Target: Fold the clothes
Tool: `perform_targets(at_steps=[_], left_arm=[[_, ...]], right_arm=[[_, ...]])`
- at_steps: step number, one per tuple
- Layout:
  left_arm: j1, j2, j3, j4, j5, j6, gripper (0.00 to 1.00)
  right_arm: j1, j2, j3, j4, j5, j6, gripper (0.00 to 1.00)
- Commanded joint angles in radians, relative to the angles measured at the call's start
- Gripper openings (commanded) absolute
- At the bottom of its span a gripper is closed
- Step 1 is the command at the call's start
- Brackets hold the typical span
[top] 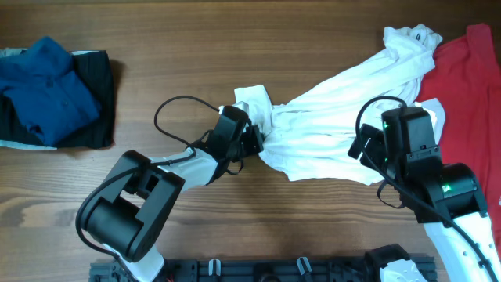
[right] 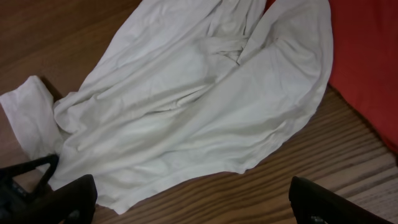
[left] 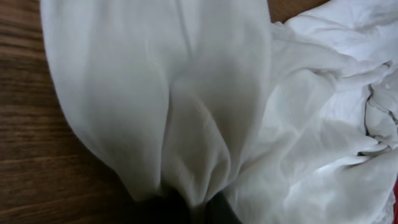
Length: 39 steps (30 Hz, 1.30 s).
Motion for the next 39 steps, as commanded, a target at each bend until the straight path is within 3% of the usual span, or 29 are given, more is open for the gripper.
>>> perform_targets(at_steps=[1, 7, 10, 11, 13, 15, 21, 28, 31, 35, 39], left_arm=[[0.046, -0.04, -0.006, -0.03, -0.016, 0.034, 0.04], [0.274, -0.269, -0.006, -0.114, -0.021, 0.198, 0.04], [0.534, -0.399, 0.023, -0.117, -0.022, 0.244, 0.04], [0.579, -0.407, 0.034, -0.121, -0.015, 0.241, 0.11], [0.642, -0.409, 0.053, -0.143, -0.001, 0.237, 0.42], [0.688, -0.408, 0.061, -0.184, 0.03, 0.233, 1.0], [0.631, -0.408, 0.061, -0.493, 0.282, 0.233, 1.0], [0.338, -0.406, 0.061, -0.778, 0.314, 0.203, 1.0], [0.172, -0.404, 0.054, -0.785, 0.276, 0.093, 1.0], [0.013, -0.37, 0.053, -0.773, 0.057, -0.082, 1.0], [-0.08, -0.309, 0.053, -0.679, 0.04, -0.144, 1.0]], right_arm=[[-0.003, -0.007, 0.006, -0.002, 0.021, 0.007, 1.0], [-0.003, -0.007, 0.006, -0.001, 0.029, 0.002, 1.0], [-0.003, -0.007, 0.006, -0.001, 0.029, 0.003, 1.0], [-0.003, -0.007, 0.006, 0.0, 0.028, 0.003, 1.0], [-0.003, -0.007, 0.006, 0.0, 0.028, 0.003, 1.0], [-0.003, -0.007, 0.006, -0.001, 0.028, 0.003, 1.0], [-0.003, -0.007, 0.006, -0.001, 0.027, 0.005, 1.0], [-0.003, -0.007, 0.006, -0.001, 0.027, 0.008, 1.0], [-0.003, -0.007, 0.006, -0.001, 0.027, 0.009, 1.0], [-0.003, -0.007, 0.006, -0.002, 0.02, 0.01, 1.0], [-0.003, -0.007, 0.006, -0.01, 0.02, 0.01, 1.0]])
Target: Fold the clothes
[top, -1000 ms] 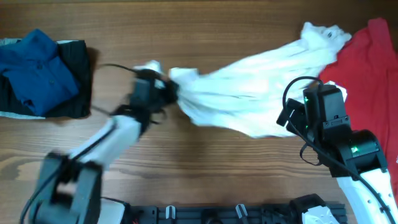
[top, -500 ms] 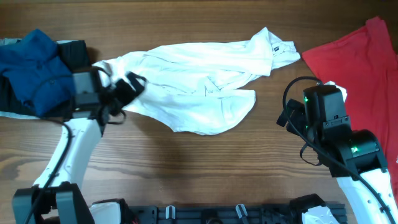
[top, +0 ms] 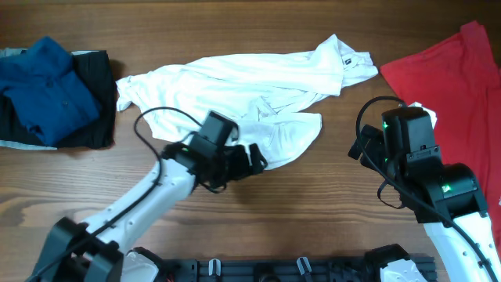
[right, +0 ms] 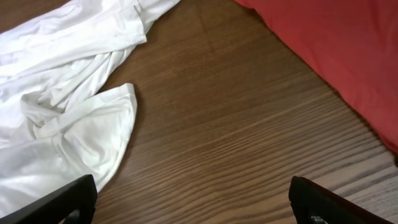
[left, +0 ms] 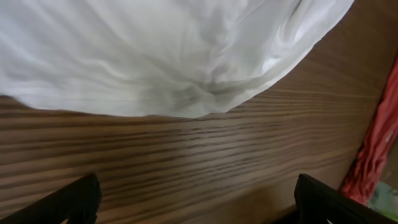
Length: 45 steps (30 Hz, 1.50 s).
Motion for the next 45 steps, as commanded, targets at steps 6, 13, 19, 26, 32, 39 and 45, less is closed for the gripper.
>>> perform_targets(at_steps=[6, 13, 19, 26, 32, 39, 45], left_arm=[[-0.115, 0.197, -0.004, 0.184, -0.162, -0.219, 0.98], [-0.101, 0.275, -0.004, 0.319, -0.288, -0.224, 0.28], [0.032, 0.195, -0.003, 0.177, -0.306, -0.2, 0.04], [0.235, -0.059, -0.003, -0.034, -0.356, -0.027, 0.04], [0.239, -0.076, -0.004, -0.095, -0.326, -0.027, 0.73], [0.16, -0.059, -0.004, -0.182, -0.187, -0.036, 0.81], [0.038, -0.022, -0.039, -0.159, -0.311, -0.172, 0.82]], right_arm=[[-0.003, -0.007, 0.006, -0.013, 0.018, 0.011, 1.0], [-0.003, -0.007, 0.006, -0.024, 0.018, 0.01, 1.0], [-0.003, -0.005, 0.006, -0.026, 0.04, 0.011, 1.0], [-0.003, 0.029, 0.006, -0.021, 0.066, 0.011, 1.0], [-0.003, 0.056, 0.006, -0.026, 0.058, 0.029, 1.0], [-0.003, 0.056, 0.006, -0.028, 0.053, 0.03, 1.0], [-0.003, 0.056, 0.006, -0.027, 0.04, 0.029, 1.0]])
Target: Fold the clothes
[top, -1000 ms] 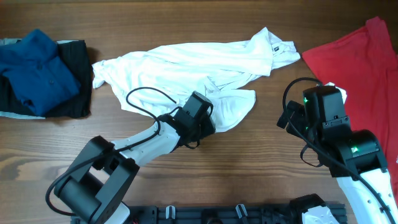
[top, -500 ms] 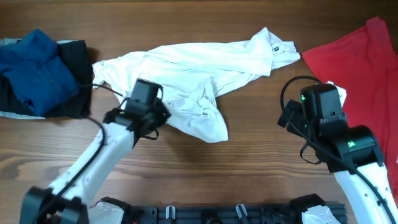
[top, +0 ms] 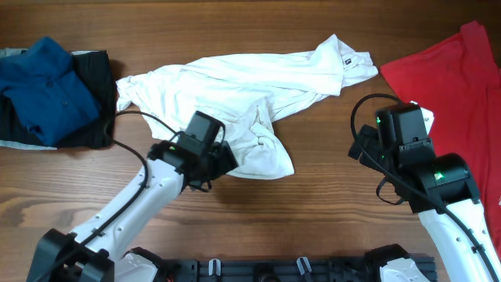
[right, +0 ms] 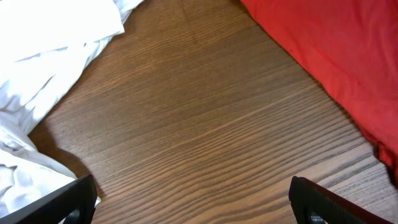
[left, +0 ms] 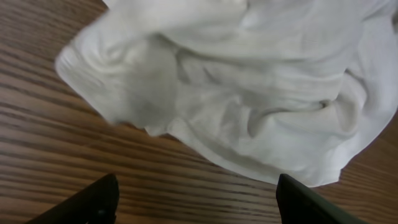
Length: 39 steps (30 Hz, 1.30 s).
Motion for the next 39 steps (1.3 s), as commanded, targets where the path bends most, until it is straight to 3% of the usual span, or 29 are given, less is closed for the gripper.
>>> perform_targets(at_steps=[1, 14, 17, 19, 21, 23, 31, 39], left_arm=[[-0.066, 0.05, -0.046, 0.042, -0.059, -0.097, 0.81], [-0.096, 0.256, -0.054, 0.266, -0.091, -0.163, 0.77], [-0.096, 0.296, -0.054, 0.311, -0.105, -0.162, 0.54], [-0.096, 0.306, -0.054, 0.323, -0.106, -0.162, 0.32], [-0.096, 0.306, -0.054, 0.33, -0.113, -0.162, 0.25], [-0.096, 0.306, -0.054, 0.329, -0.144, -0.162, 0.04], [-0.077, 0.204, -0.053, 0.243, -0.146, -0.107, 0.04], [-0.077, -0.257, -0.053, -0.206, -0.186, -0.051, 0.04]], right_arm=[[-0.003, 0.002, 0.007, -0.002, -0.001, 0.021, 1.0], [-0.003, 0.002, 0.007, -0.003, -0.001, 0.023, 1.0], [-0.003, 0.002, 0.007, -0.004, -0.001, 0.022, 1.0], [-0.003, 0.002, 0.007, -0.005, -0.001, 0.022, 1.0], [-0.003, 0.002, 0.007, -0.004, -0.001, 0.022, 1.0], [-0.003, 0.002, 0.007, -0.004, -0.001, 0.022, 1.0], [-0.003, 0.002, 0.007, -0.002, -0.001, 0.022, 1.0], [-0.003, 0.005, 0.007, 0.0, -0.001, 0.017, 1.0]])
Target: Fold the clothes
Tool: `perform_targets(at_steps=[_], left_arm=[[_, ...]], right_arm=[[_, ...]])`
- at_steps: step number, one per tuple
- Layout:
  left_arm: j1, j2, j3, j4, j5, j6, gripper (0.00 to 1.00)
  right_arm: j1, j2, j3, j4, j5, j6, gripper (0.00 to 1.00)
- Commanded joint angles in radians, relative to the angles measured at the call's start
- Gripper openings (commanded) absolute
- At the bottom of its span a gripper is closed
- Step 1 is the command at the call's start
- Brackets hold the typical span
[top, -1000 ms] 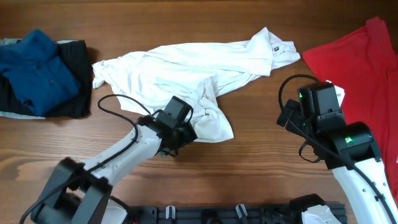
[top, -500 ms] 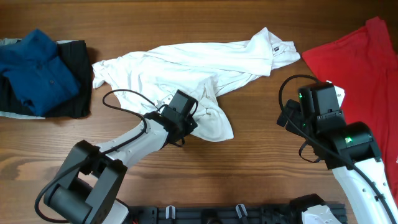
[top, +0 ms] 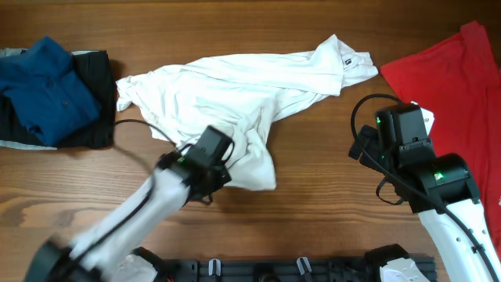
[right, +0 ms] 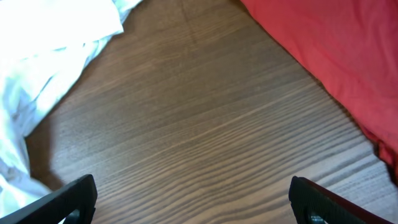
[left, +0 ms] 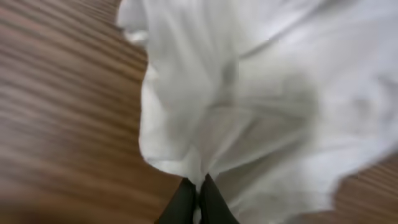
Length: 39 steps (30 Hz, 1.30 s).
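A crumpled white shirt (top: 235,86) lies across the middle of the table, with one flap hanging toward the front edge. My left gripper (top: 221,175) is at that flap's near-left edge. In the left wrist view its black fingers (left: 198,200) are pressed together with white cloth (left: 261,99) pinched between them; that view is blurred. My right gripper (top: 358,147) hovers over bare wood to the right of the shirt. It is open, its fingertips far apart (right: 193,205) with nothing between them.
A red shirt (top: 446,70) lies at the right edge, also in the right wrist view (right: 329,56). A blue shirt (top: 43,86) rests on a black garment (top: 98,117) at the far left. Bare wood (top: 329,204) runs along the front.
My left gripper was open beside the shirt's lower flap and is now shut on it, a little nearer the front edge. The flap's right tip has drawn in leftward. The right arm is unmoved.
First my left gripper held the white shirt, bunched and stretched toward the red shirt on the right. Then the shirt lay spread at centre-left with the gripper open beside it. It stayed open at the lower flap, and now grips that flap.
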Motion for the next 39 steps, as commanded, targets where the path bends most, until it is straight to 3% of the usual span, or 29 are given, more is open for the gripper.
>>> perform_targets(at_steps=[1, 4, 10, 16, 25, 32, 37, 39], left_arm=[[0.007, -0.223, -0.001, -0.165, -0.08, 0.03, 0.04], [0.006, -0.386, -0.001, -0.285, -0.13, 0.028, 0.04], [0.009, -0.554, -0.002, -0.414, -0.181, -0.014, 0.04], [0.01, -0.559, -0.002, -0.415, -0.211, -0.028, 0.04], [0.01, -0.555, -0.002, -0.414, -0.218, -0.028, 0.04], [0.01, -0.555, -0.002, -0.41, -0.219, -0.028, 0.04], [0.01, -0.555, -0.002, -0.41, -0.226, -0.028, 0.04], [0.01, -0.555, -0.002, -0.41, -0.226, -0.028, 0.04]], right_arm=[[-0.003, 0.009, 0.006, 0.004, -0.002, 0.01, 0.99], [-0.003, 0.048, 0.006, 0.032, -0.053, -0.04, 1.0], [-0.003, 0.208, 0.006, 0.137, -0.171, -0.101, 1.0], [-0.003, 0.414, 0.006, 0.297, -0.288, -0.122, 1.0], [-0.003, 0.717, 0.006, 0.598, -0.294, -0.124, 0.97], [-0.003, 0.824, 0.006, 0.732, -0.294, -0.12, 0.82], [-0.003, 0.825, 0.006, 0.751, -0.294, -0.12, 0.48], [-0.003, 0.825, 0.006, 0.747, -0.294, -0.12, 0.25]])
